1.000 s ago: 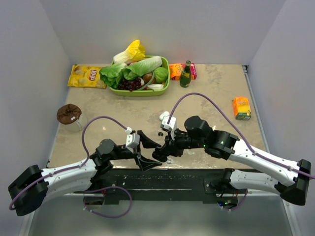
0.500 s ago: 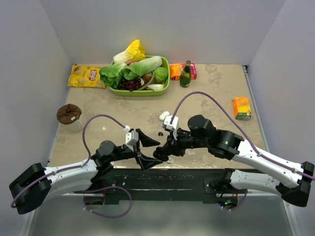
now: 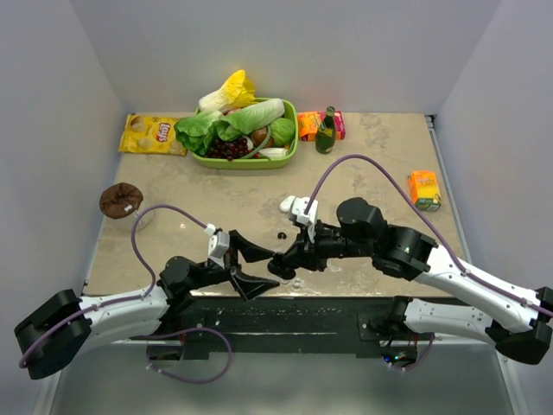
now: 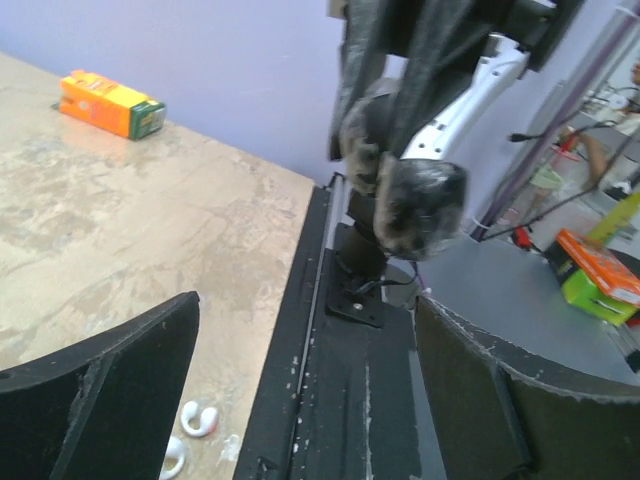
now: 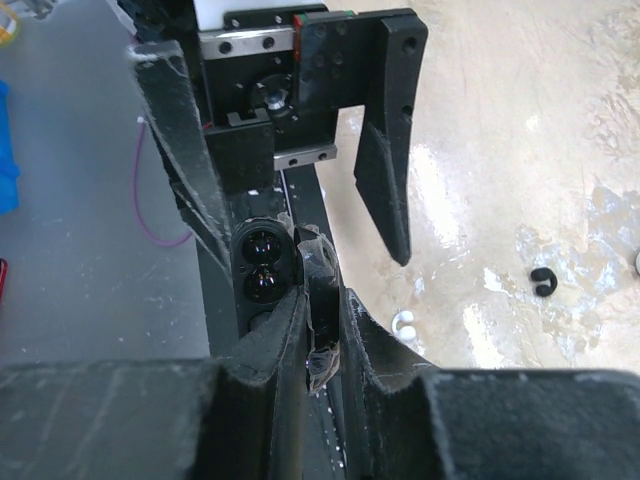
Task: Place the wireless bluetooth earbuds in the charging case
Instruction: Open the charging case.
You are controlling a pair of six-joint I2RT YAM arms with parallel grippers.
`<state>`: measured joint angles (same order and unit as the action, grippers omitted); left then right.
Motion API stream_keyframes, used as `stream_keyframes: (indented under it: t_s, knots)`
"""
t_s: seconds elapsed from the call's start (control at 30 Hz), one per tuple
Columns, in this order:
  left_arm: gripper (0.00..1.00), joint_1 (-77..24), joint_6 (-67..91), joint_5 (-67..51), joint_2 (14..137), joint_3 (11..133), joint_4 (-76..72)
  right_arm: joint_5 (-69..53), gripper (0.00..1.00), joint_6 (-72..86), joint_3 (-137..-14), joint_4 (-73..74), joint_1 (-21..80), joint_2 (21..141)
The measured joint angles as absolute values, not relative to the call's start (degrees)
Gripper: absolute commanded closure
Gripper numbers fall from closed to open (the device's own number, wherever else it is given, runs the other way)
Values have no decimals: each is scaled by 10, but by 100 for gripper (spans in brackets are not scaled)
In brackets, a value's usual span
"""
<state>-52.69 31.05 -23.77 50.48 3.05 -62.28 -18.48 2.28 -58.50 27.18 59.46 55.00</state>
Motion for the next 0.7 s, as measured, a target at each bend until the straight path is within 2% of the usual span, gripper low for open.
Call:
stream_keyframes:
  t_s: [0.3, 0.7]
  knots:
    - [22, -527, 309, -311, 535, 36, -650, -160, 100, 14, -589, 299, 613, 558]
    - [43, -526, 305, -352, 557, 91, -645, -155, 100, 13, -589, 301, 623, 571]
